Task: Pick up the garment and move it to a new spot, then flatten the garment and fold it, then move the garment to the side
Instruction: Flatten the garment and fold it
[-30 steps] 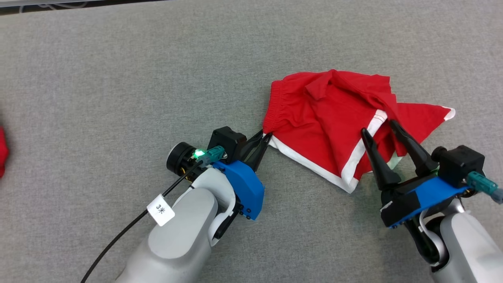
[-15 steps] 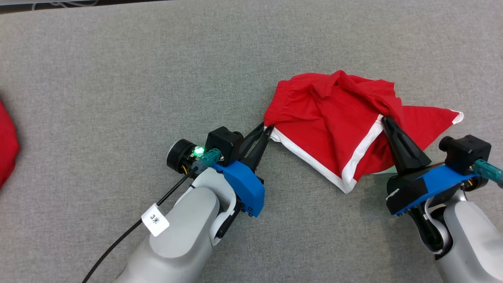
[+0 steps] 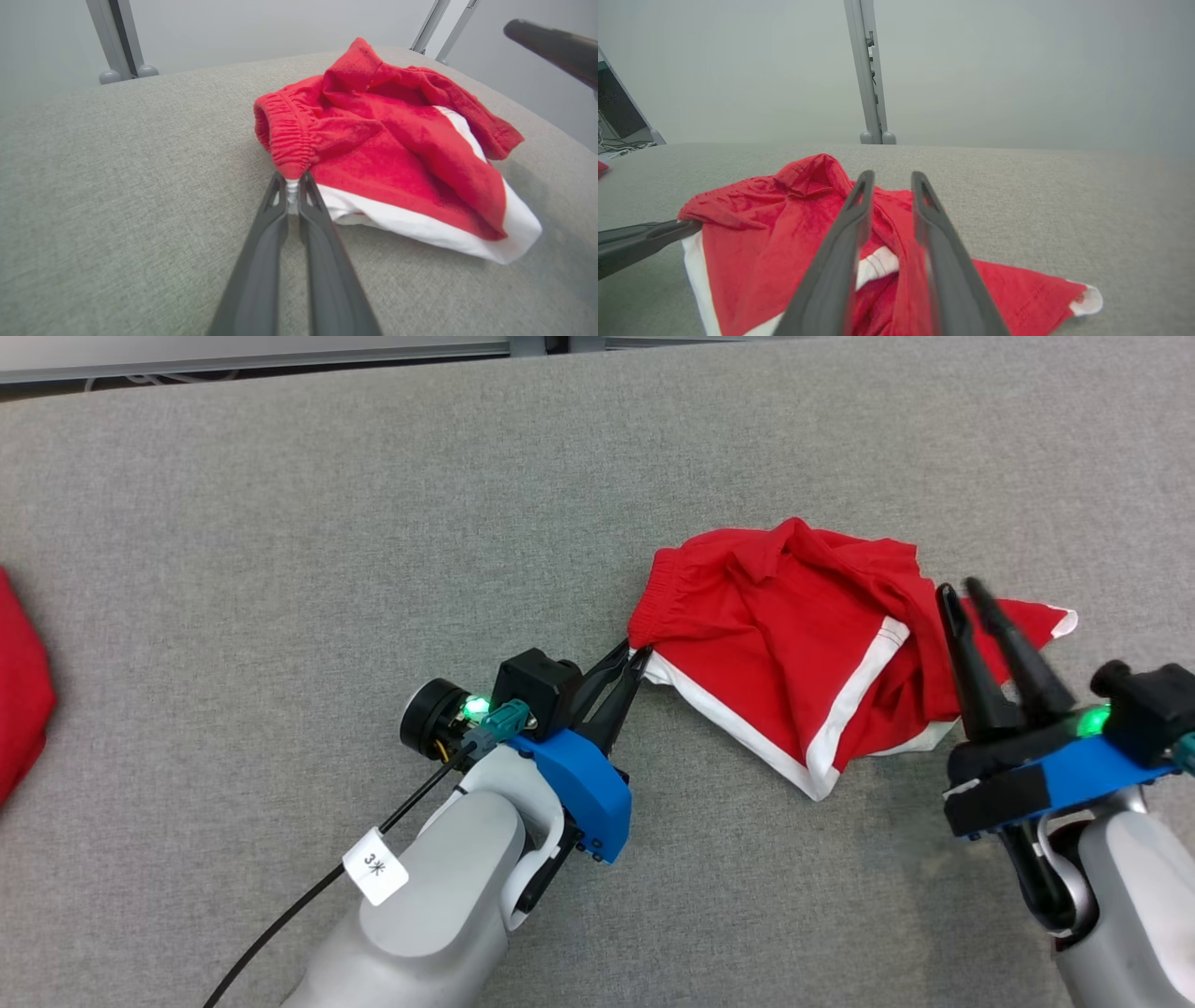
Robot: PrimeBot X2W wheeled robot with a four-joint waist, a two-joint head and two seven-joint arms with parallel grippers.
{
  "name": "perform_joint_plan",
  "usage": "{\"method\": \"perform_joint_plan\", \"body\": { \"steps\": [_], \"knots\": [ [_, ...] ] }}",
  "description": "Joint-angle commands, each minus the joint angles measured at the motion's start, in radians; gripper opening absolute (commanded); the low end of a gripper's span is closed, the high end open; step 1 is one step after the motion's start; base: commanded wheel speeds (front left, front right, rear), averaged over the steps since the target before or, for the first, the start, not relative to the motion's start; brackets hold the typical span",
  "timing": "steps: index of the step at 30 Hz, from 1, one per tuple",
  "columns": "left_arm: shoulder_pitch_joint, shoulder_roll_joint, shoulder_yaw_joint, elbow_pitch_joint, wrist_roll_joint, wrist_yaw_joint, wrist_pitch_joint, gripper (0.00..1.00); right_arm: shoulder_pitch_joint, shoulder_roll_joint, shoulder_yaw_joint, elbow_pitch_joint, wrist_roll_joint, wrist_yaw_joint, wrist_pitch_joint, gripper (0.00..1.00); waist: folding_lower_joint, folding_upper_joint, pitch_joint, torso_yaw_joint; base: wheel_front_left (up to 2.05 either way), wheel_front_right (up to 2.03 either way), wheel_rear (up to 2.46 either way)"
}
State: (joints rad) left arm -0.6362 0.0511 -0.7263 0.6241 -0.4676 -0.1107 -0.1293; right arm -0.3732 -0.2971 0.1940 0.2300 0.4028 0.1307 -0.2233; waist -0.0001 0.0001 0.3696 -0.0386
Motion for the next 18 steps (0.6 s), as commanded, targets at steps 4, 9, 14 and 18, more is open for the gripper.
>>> {"method": "perform_joint_plan", "body": {
  "steps": [4,9,14,18],
  "knots": [
    [0.014,0.004,-0.004,0.004,-0.006,0.005,0.000,0.00,0.047,0.005,-0.062,-0.046,-0.051,0.000,-0.021,1.00,0.0001,-0.0001,-0.010,-0.004,0.00,0.00,0.00],
    [0.026,0.007,-0.007,0.011,-0.015,0.008,-0.005,0.00,0.124,0.035,-0.181,-0.130,-0.119,0.000,-0.029,1.00,0.0001,-0.0001,-0.027,-0.009,0.00,0.00,0.00],
    [0.042,0.012,-0.008,0.016,-0.025,0.012,-0.008,0.00,0.210,0.075,-0.255,-0.226,-0.145,0.000,0.000,1.00,0.0001,-0.0001,-0.046,-0.019,0.00,0.00,0.00],
    [0.052,0.015,-0.009,0.017,-0.034,0.014,-0.008,0.00,0.245,0.097,-0.266,-0.273,-0.150,0.000,0.028,1.00,0.0001,-0.0001,-0.054,-0.026,0.00,0.00,0.00]
  ]
}}
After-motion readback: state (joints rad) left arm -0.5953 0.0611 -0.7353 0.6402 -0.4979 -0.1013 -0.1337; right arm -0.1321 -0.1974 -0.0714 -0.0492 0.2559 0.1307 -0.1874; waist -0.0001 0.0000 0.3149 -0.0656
